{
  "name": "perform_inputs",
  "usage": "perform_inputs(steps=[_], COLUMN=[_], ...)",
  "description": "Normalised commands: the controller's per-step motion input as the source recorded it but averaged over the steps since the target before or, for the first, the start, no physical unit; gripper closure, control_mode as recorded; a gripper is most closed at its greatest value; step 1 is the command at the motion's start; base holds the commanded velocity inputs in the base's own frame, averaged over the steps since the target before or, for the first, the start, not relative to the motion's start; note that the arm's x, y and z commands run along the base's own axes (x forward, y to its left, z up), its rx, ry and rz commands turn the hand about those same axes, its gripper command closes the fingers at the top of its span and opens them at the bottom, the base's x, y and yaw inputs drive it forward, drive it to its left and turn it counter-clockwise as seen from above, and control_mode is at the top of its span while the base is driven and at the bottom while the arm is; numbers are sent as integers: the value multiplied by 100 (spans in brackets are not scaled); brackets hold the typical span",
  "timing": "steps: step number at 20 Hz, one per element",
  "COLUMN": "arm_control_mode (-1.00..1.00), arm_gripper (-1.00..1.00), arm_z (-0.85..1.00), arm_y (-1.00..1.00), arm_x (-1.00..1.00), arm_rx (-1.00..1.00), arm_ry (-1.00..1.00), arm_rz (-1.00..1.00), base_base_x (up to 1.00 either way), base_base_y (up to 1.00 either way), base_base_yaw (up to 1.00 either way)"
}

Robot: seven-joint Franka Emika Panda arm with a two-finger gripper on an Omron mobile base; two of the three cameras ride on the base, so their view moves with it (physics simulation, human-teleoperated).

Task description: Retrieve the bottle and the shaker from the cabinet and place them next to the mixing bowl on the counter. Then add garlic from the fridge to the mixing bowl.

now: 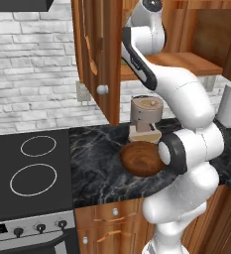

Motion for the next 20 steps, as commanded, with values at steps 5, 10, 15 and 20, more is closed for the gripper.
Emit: perform_inputs(steps=[5,10,15,20], arm_control_mode=[-100,-100,-100,-100], arm_gripper=[100,100,100,100], arm_z=[-15,-17,-49,-44], arm_y=[-30,-37,-56,-52], arm_x=[-100,-100,-100,-74], arm_rx=[6,7,0,-1], arm_ry=[-2,-2,-2,-3], arm_rz=[0,1,13,31], base_base_x=[0,0,0,0], base_base_y=[0,0,0,0], base_base_yaw=[0,0,0,0])
